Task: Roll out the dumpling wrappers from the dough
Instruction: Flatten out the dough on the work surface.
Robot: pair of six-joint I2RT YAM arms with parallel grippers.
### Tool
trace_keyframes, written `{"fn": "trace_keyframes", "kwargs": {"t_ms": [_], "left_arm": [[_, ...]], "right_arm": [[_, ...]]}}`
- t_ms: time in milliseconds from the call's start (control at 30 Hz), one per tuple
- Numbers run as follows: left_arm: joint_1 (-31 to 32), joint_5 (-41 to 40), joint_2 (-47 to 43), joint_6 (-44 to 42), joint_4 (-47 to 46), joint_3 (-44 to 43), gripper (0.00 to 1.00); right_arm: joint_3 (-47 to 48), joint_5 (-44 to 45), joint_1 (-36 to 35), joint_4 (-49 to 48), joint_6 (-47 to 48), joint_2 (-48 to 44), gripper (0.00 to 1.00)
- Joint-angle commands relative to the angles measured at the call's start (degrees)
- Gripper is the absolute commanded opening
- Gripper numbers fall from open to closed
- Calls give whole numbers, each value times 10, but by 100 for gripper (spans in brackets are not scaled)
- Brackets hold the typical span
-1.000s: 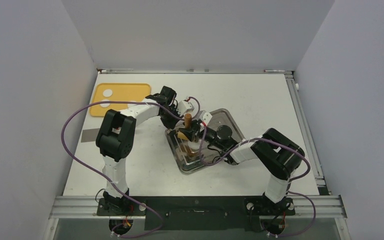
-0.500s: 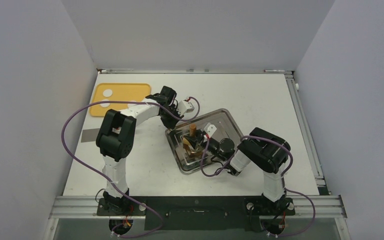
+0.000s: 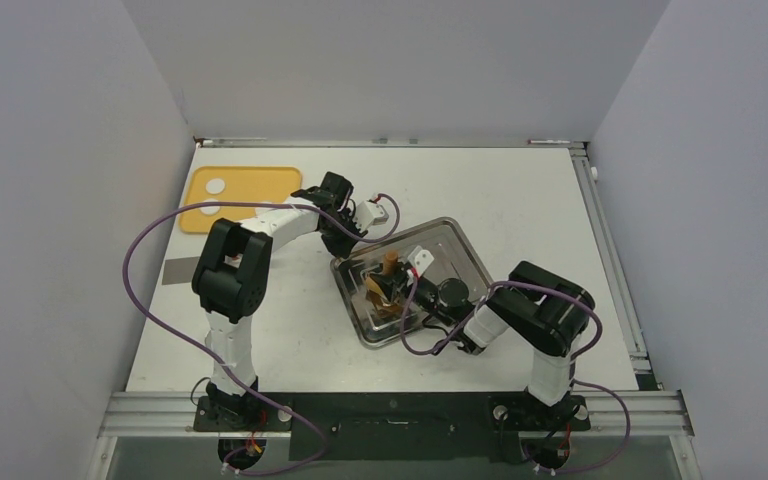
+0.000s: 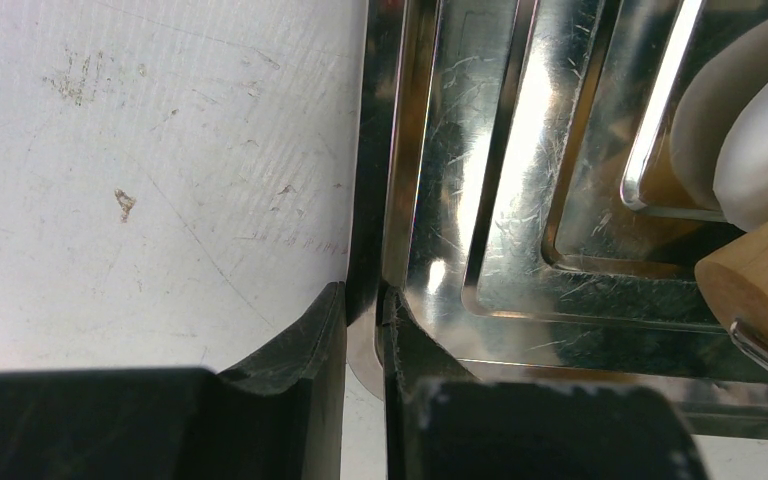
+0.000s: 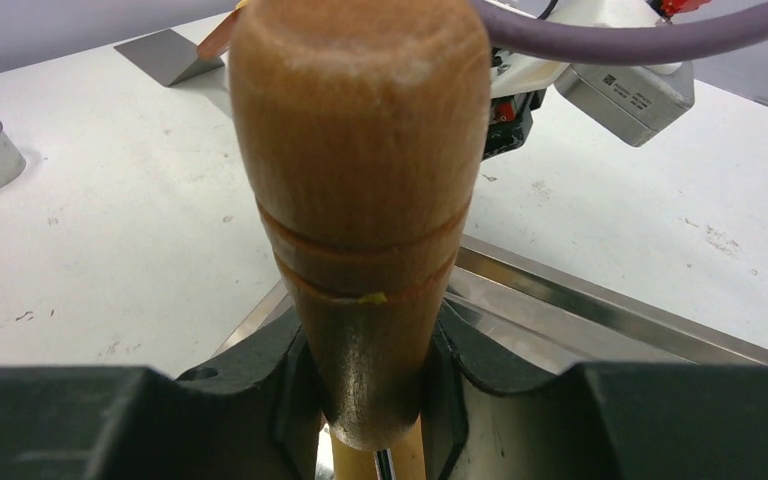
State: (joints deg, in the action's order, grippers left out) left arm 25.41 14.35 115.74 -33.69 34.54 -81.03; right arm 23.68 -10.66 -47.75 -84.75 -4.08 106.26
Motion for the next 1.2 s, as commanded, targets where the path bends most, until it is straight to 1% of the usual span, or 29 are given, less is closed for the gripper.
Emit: {"fn": "trace_keyframes", "kwargs": {"t_ms": [0, 133, 200, 333, 467, 600, 700, 767, 833, 933, 1067, 1100, 1167], "left_arm": [[8, 2, 65, -2, 39, 32, 0], [8, 3, 65, -2, 40, 33, 0], [8, 2, 65, -2, 40, 32, 0], [7, 3, 65, -2, 40, 32, 0], [8, 3, 66, -2, 40, 32, 0], [7, 4, 69, -4, 46, 26, 0], [6, 15, 69, -26, 57, 19, 0], [5, 3, 67, -35, 66, 7, 0], [5, -7, 65, -42, 91, -16, 0], [4, -7, 66, -55, 132, -53, 0], [1, 6, 66, -69, 160, -90, 16], [-1, 11, 62, -70, 165, -97, 23], [-5, 52, 52, -70, 174, -125, 37]], "right_arm": [[-9, 7, -8, 113, 1, 3, 8], [-18, 16, -15, 71, -21, 47, 8], [-15, 19, -21, 67, -27, 59, 8], [-10, 25, -36, 75, -28, 64, 8], [-26, 27, -38, 57, -36, 59, 8], [-6, 10, -38, 100, -26, 11, 8], [41, -17, -35, 184, -5, -49, 8], [76, -44, -31, 228, 5, -88, 8], [103, -70, -22, 249, 9, -114, 8], [118, -100, -3, 252, 3, -135, 8], [125, -123, 20, 261, 8, -147, 8], [127, -130, 27, 267, 10, -150, 8], [124, -148, 38, 275, 10, -156, 8]]}}
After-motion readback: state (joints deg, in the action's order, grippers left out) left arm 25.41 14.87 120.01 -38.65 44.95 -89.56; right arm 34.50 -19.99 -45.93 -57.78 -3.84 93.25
